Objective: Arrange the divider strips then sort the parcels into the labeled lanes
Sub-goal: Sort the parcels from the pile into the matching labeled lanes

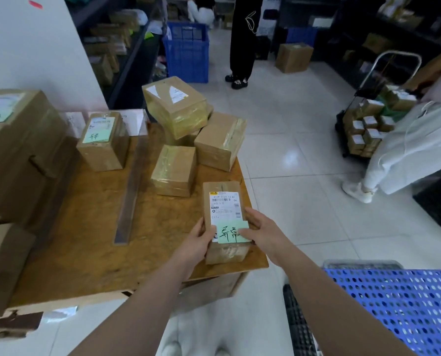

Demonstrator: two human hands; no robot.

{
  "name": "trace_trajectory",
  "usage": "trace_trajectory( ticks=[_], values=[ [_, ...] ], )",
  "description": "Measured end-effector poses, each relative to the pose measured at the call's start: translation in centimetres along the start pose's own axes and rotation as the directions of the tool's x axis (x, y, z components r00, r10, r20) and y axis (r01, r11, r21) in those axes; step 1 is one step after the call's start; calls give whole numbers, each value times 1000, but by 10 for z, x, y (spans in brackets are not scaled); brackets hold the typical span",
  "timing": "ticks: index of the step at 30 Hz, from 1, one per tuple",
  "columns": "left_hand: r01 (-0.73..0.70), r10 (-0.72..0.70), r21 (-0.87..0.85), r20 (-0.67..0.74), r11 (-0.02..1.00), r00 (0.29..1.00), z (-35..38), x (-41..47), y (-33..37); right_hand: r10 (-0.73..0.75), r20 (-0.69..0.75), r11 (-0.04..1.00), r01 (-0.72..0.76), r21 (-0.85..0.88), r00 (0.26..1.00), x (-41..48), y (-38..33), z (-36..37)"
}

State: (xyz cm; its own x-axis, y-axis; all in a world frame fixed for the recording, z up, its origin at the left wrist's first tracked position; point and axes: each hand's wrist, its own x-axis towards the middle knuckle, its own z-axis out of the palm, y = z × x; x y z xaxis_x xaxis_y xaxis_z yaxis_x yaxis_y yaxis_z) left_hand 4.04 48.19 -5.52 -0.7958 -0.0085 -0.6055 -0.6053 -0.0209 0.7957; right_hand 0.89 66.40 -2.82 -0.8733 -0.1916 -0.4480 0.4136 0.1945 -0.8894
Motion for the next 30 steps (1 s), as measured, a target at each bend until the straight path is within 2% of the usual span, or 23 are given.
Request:
trace_trajectory(
  ticks=[5, 9, 13, 15, 23, 30],
  values=[
    [-21, 22, 18, -17, 1000, 1000, 1, -2, -6, 66, -32, 997, -65, 41, 997, 4, 7, -2],
    [-18, 18, 15, -14, 1000, 1000, 3, -4, -6, 127, -24, 980, -122, 158, 992, 9, 12, -2],
    [-20, 21, 52, -19, 998, 1000, 4, -7, -6, 176, 32, 943, -178, 283, 984, 8, 17, -1],
    [-29, 31, 51, -27, 998, 999, 4, -8, -6, 186, 58, 938, -195, 286, 981, 5, 18, -2],
    [-166, 168, 23, -114, 986, 979, -2, -29, 18, 45, 15, 993, -47, 110, 999, -3, -21, -7],
    [-297, 294, 34, -282, 954, 913, -34, -58, 55, -126, 62, 991, 122, 55, 990, -2, -71, 28]
  ],
)
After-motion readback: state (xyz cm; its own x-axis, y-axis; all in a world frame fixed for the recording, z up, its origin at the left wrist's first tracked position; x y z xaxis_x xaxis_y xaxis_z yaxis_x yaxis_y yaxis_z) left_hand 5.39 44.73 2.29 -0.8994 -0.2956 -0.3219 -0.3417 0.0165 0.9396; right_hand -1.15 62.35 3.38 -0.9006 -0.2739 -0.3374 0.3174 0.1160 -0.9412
